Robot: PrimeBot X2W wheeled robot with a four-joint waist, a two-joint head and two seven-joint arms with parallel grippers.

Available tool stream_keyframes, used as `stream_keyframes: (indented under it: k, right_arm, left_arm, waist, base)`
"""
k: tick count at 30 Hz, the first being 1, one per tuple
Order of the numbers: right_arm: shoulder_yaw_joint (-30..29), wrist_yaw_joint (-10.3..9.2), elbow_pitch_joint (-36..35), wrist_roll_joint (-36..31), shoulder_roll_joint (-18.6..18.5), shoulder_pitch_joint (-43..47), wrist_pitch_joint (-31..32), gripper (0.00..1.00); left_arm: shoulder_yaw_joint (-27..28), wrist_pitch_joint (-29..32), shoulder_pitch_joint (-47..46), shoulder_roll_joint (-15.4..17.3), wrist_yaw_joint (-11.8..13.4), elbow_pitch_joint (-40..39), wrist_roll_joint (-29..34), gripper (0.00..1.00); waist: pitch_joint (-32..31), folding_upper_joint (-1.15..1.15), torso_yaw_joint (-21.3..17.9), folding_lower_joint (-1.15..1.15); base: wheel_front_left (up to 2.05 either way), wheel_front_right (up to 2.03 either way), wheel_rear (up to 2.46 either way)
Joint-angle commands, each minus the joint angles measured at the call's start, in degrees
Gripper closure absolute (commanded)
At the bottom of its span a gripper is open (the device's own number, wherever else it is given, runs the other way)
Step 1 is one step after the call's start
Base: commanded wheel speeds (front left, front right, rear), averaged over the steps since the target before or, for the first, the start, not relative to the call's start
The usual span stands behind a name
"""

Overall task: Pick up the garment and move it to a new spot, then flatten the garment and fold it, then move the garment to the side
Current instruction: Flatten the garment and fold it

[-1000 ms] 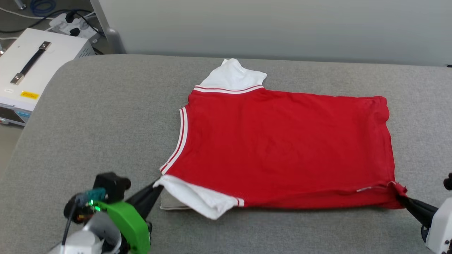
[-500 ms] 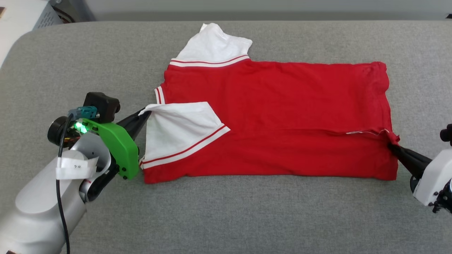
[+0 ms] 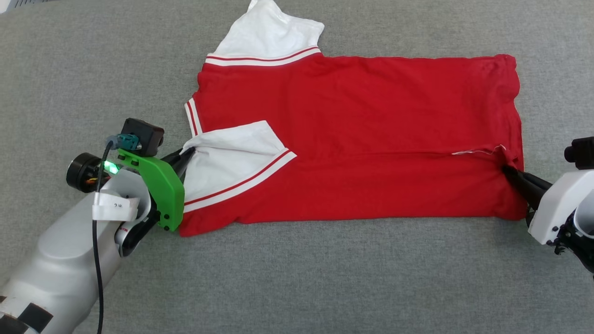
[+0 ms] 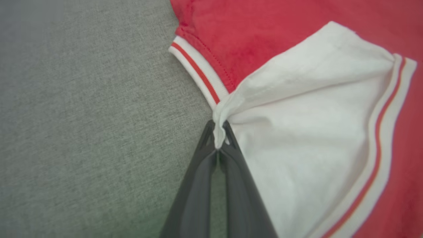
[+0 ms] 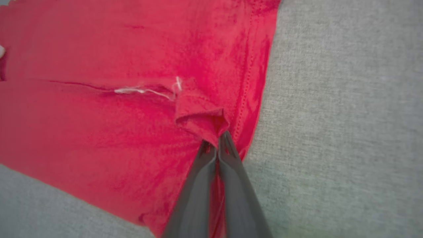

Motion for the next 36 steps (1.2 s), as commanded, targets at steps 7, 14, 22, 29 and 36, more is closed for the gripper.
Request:
stream_keyframes:
  k: [7, 14, 22, 29, 36]
  right_arm:
    - [-0.37, -0.02, 2.98, 0.44, 1.26, -0.11, -1.82, 0.00]
    - [-3.31, -0.02, -3.15, 1.44, -3.34, 5.89, -5.11, 0.00]
    - [-9.86, -0.02, -9.39, -0.22, -5.92, 11.98, -5.59, 0.00]
    - [-14.09, -0.02, -11.35, -3.60, -3.56, 14.15, -2.90, 0.00]
    - [-16.55, -0.02, -13.25, -6.73, -0.17, 13.67, 0.37, 0.00]
  left_arm:
    - [-3.54, -4.21, -2.27, -1.78, -0.17, 4.62, -3.93, 0.00]
    - [-5.62, -6.78, -4.36, 1.02, -0.17, 2.30, -5.67, 0.00]
    - [-6.72, 4.75, -6.29, 5.67, -0.17, -6.39, -13.57, 0.00]
    - [-9.20, 25.16, -9.10, 6.44, 0.72, -11.49, -21.83, 0.00]
    - [-13.11, 35.31, -9.54, 4.05, 2.36, -9.36, -23.09, 0.00]
  waist:
    - [-2.16, 0.00, 1.01, -0.01]
    - [-6.74, 0.00, 2.43, -0.01]
    - [-10.11, 0.00, 3.56, -0.01]
    - [-10.42, 0.00, 4.18, -0.01]
    - [-9.17, 0.00, 3.27, -0.01]
  base:
    - [0.00, 0.00, 0.00]
    - [0.00, 0.00, 0.00]
    - [0.00, 0.00, 0.00]
    - [0.00, 0.00, 0.00]
    - [0.00, 0.00, 0.00]
